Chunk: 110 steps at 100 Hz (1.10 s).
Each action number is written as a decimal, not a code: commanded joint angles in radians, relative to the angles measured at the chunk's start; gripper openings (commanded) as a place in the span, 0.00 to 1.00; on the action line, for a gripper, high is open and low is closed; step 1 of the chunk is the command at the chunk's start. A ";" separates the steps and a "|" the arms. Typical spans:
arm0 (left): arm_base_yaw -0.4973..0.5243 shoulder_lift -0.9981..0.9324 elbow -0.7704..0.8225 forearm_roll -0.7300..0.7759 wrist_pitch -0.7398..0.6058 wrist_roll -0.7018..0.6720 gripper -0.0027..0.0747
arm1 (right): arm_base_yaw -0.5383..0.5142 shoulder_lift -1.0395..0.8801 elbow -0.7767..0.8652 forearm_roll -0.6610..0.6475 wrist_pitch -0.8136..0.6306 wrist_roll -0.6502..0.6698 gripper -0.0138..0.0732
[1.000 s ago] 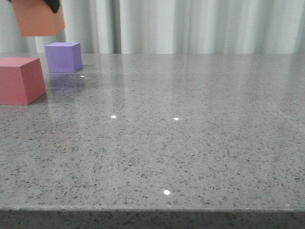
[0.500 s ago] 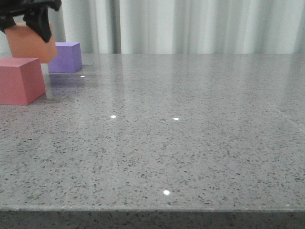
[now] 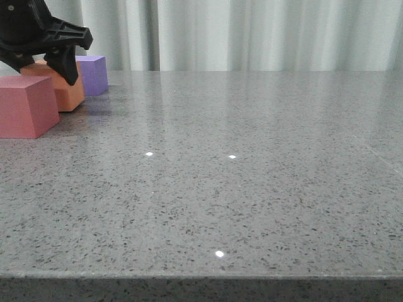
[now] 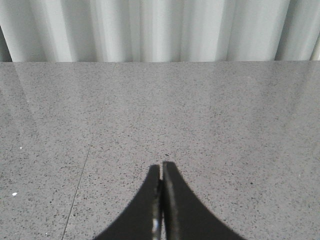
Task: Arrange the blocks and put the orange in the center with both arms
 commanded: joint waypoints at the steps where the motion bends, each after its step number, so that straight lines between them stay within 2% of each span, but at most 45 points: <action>1: 0.004 -0.042 -0.027 -0.038 -0.061 0.057 0.40 | -0.007 0.006 -0.028 -0.027 -0.065 -0.008 0.08; 7: 0.004 -0.042 -0.027 -0.066 -0.065 0.080 0.50 | -0.007 0.006 -0.028 -0.027 -0.065 -0.008 0.08; 19: 0.004 -0.042 -0.027 -0.073 -0.067 0.080 0.80 | -0.007 0.006 -0.028 -0.027 -0.065 -0.008 0.08; 26: 0.004 -0.042 -0.027 -0.073 -0.059 0.080 0.89 | -0.007 0.006 -0.028 -0.027 -0.065 -0.008 0.08; 50: 0.004 -0.101 -0.027 -0.073 -0.059 0.080 0.90 | -0.007 0.006 -0.028 -0.027 -0.065 -0.008 0.08; 77: 0.004 -0.328 -0.005 -0.067 -0.050 0.080 0.90 | -0.007 0.006 -0.028 -0.027 -0.065 -0.008 0.08; 92: 0.013 -0.502 0.119 -0.063 -0.101 0.080 0.90 | -0.007 0.006 -0.028 -0.027 -0.065 -0.008 0.08; 110: 0.067 -0.743 0.357 -0.063 -0.197 0.058 0.90 | -0.007 0.006 -0.028 -0.027 -0.065 -0.008 0.08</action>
